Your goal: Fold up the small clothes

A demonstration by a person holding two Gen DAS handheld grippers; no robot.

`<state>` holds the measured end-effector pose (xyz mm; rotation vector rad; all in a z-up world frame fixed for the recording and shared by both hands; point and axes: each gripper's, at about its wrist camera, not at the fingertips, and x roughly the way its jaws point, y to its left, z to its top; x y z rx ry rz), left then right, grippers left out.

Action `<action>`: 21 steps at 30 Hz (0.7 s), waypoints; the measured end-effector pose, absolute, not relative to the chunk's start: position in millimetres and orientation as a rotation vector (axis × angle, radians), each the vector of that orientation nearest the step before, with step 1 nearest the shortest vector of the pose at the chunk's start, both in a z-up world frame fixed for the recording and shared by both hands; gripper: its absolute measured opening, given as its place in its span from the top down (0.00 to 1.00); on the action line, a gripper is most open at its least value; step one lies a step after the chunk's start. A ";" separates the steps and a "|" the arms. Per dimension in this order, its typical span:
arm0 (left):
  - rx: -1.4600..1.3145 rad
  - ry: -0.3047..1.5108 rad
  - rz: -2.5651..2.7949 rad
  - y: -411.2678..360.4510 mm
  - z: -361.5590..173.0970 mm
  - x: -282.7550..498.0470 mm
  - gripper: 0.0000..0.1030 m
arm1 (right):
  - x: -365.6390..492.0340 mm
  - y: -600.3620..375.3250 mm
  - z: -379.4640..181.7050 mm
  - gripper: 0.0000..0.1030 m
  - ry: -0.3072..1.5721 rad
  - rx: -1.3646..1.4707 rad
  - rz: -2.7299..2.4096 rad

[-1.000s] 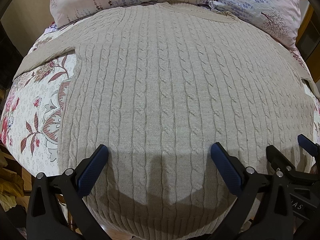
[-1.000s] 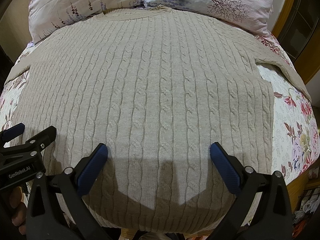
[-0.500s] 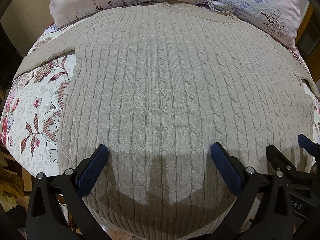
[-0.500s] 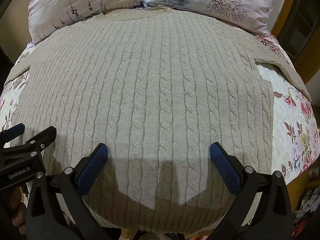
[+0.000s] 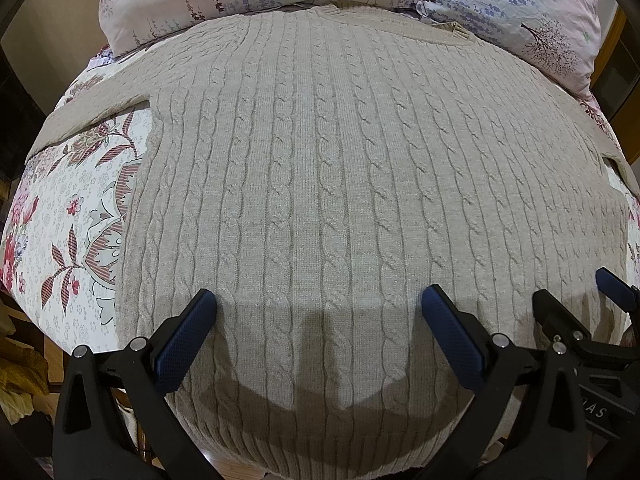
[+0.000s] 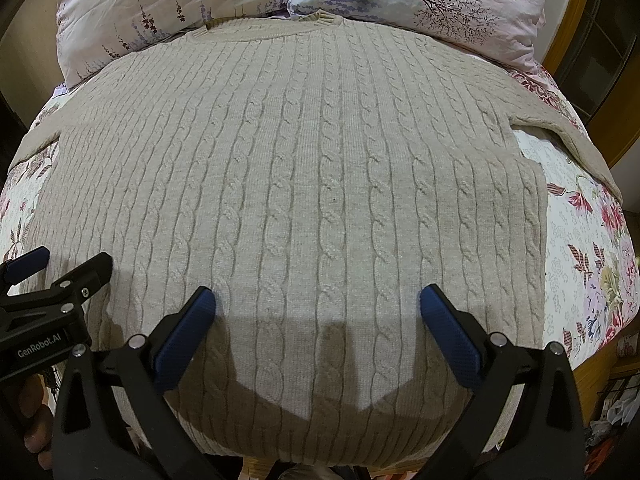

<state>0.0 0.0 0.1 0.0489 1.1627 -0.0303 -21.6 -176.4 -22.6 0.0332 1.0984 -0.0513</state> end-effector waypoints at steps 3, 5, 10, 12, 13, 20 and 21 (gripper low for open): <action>0.049 1.163 -0.030 0.0 0.1 -0.1 0.01 | -21.6 -176.4 -22.7 0.02 1.098 0.033 -0.051; 0.049 1.163 -0.030 0.0 0.1 -0.1 0.01 | -21.6 -176.4 -22.7 0.02 1.099 0.033 -0.051; 0.049 1.163 -0.030 0.0 0.1 -0.1 0.01 | -21.7 -176.3 -22.8 0.02 1.098 0.033 -0.051; 0.049 1.163 -0.030 0.0 0.1 -0.1 0.01 | -21.7 -176.0 -23.0 0.02 1.098 0.033 -0.051; 0.049 1.163 -0.030 0.0 0.1 -0.1 0.01 | -21.8 -175.9 -23.1 0.02 1.098 0.033 -0.051; 0.047 1.170 -0.030 -1.3 1.5 1.1 0.01 | -20.8 -175.4 -21.0 0.02 1.099 0.028 -0.043; 0.047 1.172 -0.030 -1.5 1.8 1.3 0.01 | -20.3 -175.6 -21.0 0.02 1.098 0.026 -0.041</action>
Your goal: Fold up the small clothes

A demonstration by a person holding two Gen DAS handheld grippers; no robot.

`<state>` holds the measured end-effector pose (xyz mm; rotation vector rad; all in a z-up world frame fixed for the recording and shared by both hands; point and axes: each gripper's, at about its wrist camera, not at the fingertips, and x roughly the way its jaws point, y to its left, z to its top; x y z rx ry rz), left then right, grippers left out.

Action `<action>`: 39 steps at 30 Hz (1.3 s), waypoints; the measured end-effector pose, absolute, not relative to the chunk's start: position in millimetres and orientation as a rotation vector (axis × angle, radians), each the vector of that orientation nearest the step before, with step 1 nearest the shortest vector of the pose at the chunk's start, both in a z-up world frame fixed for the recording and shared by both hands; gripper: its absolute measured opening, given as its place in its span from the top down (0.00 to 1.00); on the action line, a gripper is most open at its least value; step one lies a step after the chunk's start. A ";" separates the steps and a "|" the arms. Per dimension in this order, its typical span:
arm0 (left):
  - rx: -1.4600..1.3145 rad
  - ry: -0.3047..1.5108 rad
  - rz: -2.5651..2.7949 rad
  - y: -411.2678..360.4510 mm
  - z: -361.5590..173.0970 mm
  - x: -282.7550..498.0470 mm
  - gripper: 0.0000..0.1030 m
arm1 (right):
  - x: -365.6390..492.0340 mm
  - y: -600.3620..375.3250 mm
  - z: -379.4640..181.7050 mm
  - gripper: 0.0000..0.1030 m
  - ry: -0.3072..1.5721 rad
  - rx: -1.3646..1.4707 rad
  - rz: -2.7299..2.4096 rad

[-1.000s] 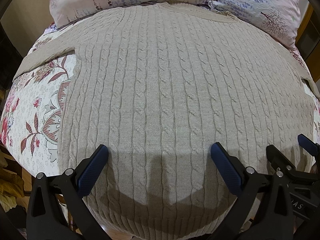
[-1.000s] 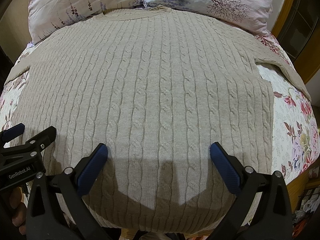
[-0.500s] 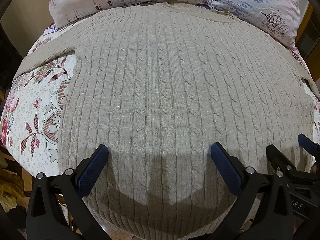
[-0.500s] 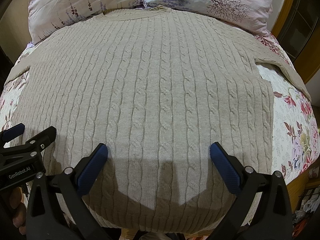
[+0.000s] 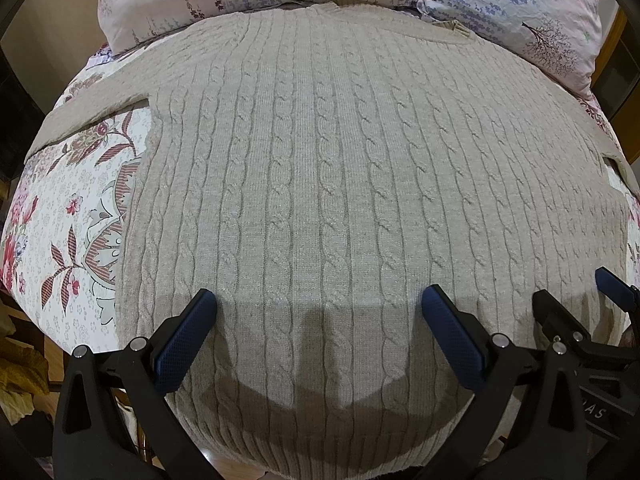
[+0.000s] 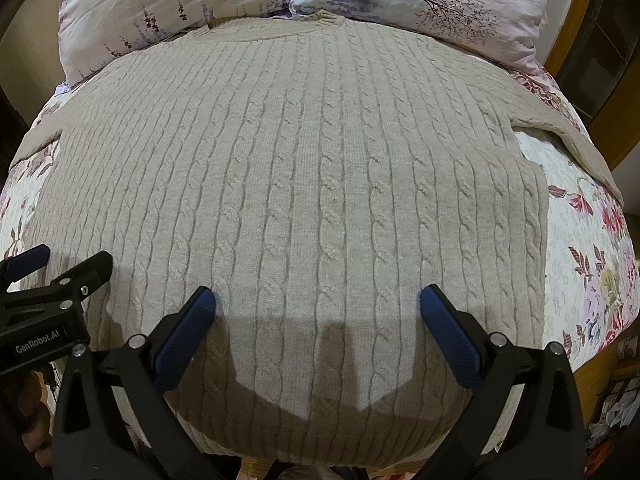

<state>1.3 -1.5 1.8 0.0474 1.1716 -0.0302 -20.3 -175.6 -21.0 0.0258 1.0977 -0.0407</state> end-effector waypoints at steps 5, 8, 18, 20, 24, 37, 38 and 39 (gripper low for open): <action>0.048 1.179 -0.031 -0.8 1.0 3.0 0.01 | -21.6 -177.2 -22.9 0.02 1.088 0.016 -0.027; 0.048 1.182 -0.032 0.2 -0.3 4.3 0.01 | -21.9 -176.7 -22.9 0.02 1.084 0.013 -0.022; 0.047 1.178 -0.033 -0.6 -0.6 3.3 0.01 | -19.4 -193.1 -16.2 0.03 1.045 0.093 0.031; 0.049 1.179 -0.036 -0.6 -0.5 2.9 0.01 | -13.1 -219.7 -5.8 0.06 1.002 0.211 0.011; 0.046 1.179 -0.041 0.8 0.6 6.4 0.01 | 1.2 -287.2 12.1 0.17 0.915 0.407 -0.069; 0.015 1.074 -0.082 -1.2 14.1 31.4 0.01 | 33.1 -509.5 -16.2 0.37 0.758 1.125 -0.302; 0.013 1.068 -0.081 -1.9 15.4 33.2 0.01 | 35.2 -518.1 -23.1 0.40 0.754 1.164 -0.314; 0.013 1.066 -0.080 -2.6 16.4 35.6 0.01 | 36.5 -521.3 -26.8 0.42 0.753 1.183 -0.323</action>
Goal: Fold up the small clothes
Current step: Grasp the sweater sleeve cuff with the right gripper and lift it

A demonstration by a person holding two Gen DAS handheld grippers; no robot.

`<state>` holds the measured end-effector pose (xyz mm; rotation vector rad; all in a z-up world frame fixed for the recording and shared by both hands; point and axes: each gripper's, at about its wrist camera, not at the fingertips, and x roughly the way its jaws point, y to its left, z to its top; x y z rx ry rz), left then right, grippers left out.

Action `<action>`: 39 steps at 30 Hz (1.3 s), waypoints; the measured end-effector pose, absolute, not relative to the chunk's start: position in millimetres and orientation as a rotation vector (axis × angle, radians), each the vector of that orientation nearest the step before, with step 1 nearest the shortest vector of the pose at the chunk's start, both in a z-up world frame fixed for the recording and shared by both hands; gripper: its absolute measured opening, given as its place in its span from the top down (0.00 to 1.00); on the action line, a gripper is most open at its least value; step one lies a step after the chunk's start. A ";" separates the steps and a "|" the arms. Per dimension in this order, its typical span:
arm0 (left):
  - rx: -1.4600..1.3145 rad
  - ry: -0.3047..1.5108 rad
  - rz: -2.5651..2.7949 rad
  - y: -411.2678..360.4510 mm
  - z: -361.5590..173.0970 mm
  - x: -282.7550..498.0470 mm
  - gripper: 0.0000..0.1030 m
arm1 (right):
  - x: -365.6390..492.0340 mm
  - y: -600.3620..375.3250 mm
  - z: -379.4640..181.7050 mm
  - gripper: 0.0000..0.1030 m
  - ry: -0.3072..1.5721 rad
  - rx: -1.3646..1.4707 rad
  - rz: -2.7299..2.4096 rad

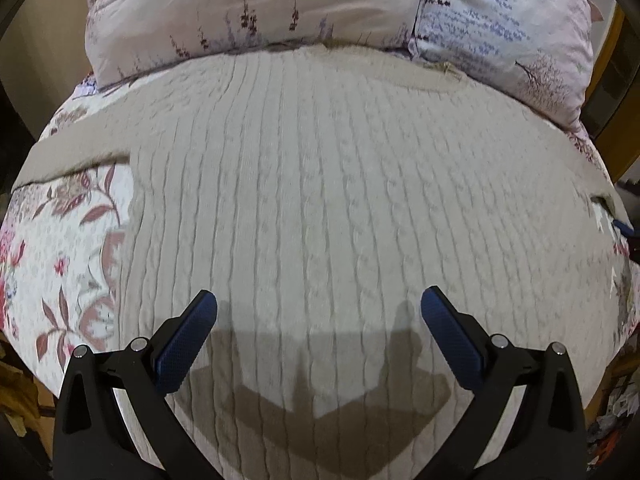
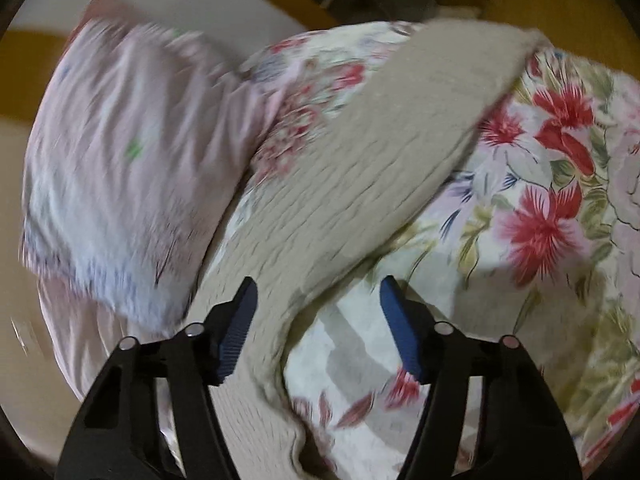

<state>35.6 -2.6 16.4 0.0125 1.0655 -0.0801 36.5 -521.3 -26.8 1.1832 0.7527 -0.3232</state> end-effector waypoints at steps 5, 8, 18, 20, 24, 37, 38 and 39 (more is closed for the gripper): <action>0.034 1.076 -0.065 -7.2 17.9 47.8 0.01 | 37.4 -538.8 -36.9 0.53 0.706 1.248 -0.367; 0.059 1.077 -0.046 -8.7 18.1 55.2 0.01 | 37.6 -552.6 -37.9 0.64 0.686 1.250 -0.414; 0.043 1.078 -0.006 -6.1 17.7 69.0 0.01 | 39.8 -569.7 -25.2 0.90 0.659 1.080 -0.492; 0.043 1.080 0.000 -5.2 16.8 70.9 0.01 | 42.7 -564.5 -15.7 0.90 0.644 1.024 -0.485; 0.041 1.079 0.002 -3.0 16.9 74.8 0.01 | 50.7 -551.3 9.7 0.91 0.595 0.933 -0.431; -0.071 1.055 -0.022 13.2 25.2 85.6 0.01 | 90.8 -376.8 73.0 0.91 0.613 0.611 0.074; -0.077 1.051 -0.023 14.1 26.5 86.0 0.01 | 91.5 -361.2 70.9 0.91 0.633 0.598 0.103; -0.084 1.044 -0.025 15.7 28.2 86.4 0.01 | 95.7 -338.6 62.2 0.91 0.670 0.574 0.142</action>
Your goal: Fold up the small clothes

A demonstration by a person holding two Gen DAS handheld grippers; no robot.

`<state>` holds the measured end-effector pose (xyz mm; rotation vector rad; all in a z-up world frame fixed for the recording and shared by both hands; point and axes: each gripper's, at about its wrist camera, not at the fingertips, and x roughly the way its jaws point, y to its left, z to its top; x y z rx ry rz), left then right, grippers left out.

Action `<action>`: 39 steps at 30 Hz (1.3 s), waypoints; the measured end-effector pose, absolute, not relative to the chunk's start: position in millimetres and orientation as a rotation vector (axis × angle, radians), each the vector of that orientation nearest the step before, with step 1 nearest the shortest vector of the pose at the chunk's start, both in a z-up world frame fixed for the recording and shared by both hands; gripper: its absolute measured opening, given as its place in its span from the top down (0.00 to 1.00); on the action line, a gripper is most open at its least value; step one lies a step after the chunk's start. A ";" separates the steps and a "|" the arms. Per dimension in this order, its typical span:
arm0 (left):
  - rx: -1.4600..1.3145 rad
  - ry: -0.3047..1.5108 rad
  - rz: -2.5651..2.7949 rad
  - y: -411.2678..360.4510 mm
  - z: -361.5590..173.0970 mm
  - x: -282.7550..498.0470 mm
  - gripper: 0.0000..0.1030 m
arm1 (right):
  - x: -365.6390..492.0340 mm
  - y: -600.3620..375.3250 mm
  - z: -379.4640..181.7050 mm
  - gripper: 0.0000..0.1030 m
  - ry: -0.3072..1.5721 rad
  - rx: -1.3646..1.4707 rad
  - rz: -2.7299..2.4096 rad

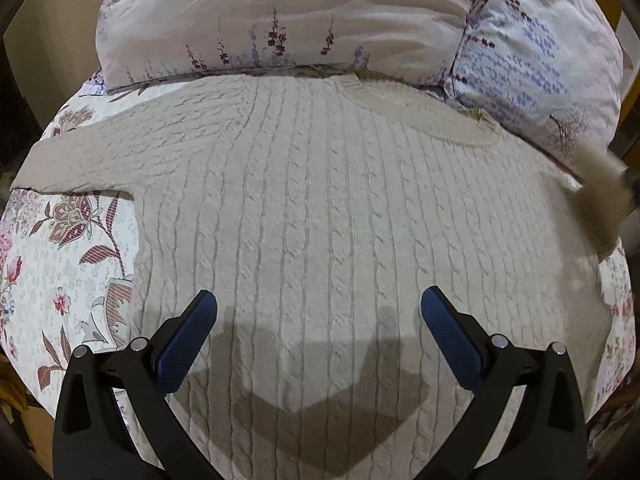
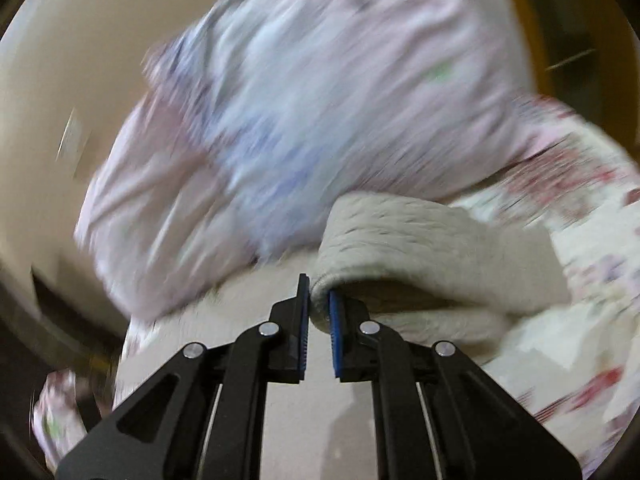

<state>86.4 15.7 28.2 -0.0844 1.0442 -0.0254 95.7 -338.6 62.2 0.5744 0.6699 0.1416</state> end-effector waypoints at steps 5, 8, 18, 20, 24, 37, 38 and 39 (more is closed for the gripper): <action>-0.104 1.033 -0.037 19.2 33.1 87.1 0.01 | 111.1 -275.0 16.3 0.87 0.860 0.522 0.200; -0.117 1.029 -0.060 20.5 35.2 87.2 0.01 | 110.4 -271.3 2.0 0.66 0.916 0.569 0.200; -0.187 1.050 -0.140 22.1 33.4 95.0 0.01 | 96.0 -367.6 0.9 0.48 0.775 0.914 -0.016; -0.213 1.052 -0.156 23.6 34.3 99.0 0.01 | 95.0 -380.0 -2.4 0.60 0.762 0.931 -0.073; -0.279 1.045 -0.190 30.8 37.3 104.7 0.08 | 100.1 -388.4 4.9 0.92 0.754 0.857 -0.172; -0.552 1.027 -0.302 59.0 39.1 127.5 0.21 | 140.7 -179.5 38.9 0.50 0.867 0.331 0.331; -0.551 1.043 -0.307 56.8 36.0 130.4 0.21 | 139.0 -170.8 32.5 0.46 0.900 0.312 0.348; -0.549 1.054 -0.308 55.3 33.1 132.7 0.21 | 133.0 -164.5 25.7 0.46 0.925 0.300 0.364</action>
